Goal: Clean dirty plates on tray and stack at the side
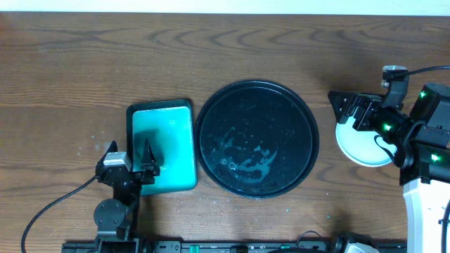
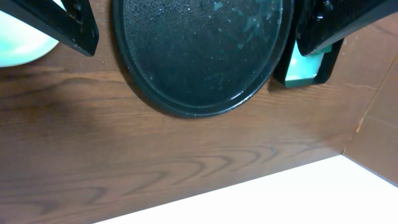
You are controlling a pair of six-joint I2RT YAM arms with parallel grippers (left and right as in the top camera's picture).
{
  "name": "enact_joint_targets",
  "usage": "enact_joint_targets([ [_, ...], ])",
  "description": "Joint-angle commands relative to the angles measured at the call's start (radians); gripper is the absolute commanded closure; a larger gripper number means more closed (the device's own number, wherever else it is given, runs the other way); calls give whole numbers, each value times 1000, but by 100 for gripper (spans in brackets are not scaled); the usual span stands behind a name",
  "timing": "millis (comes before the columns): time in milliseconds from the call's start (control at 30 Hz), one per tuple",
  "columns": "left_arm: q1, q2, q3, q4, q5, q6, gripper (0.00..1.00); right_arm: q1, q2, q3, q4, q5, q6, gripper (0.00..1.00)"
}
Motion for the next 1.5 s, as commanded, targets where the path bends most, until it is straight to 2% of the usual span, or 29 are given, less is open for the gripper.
enact_joint_targets([
  [0,5,-6,-2,-58,13,13,19,7,-2,4,3,-12,-10,1],
  [67,5,-5,-2,-100,11,14,19,7,-2,4,3,-12,-10,1],
  [600,5,14,-2,-98,13,13,19,27,-5,4,-1,-4,-14,1],
  [800,5,14,-2,-98,13,14,19,32,-72,-13,-164,234,-67,1],
  [900,5,14,-2,-98,13,13,19,32,-145,-68,-131,290,-102,1],
  [1067,5,14,-2,-98,13,13,19,59,-335,-260,48,291,-254,1],
  [1300,5,14,-2,-98,13,13,19,204,-663,-570,141,294,-472,1],
  [1467,5,14,-2,-98,13,13,19,283,-858,-739,209,403,-430,1],
])
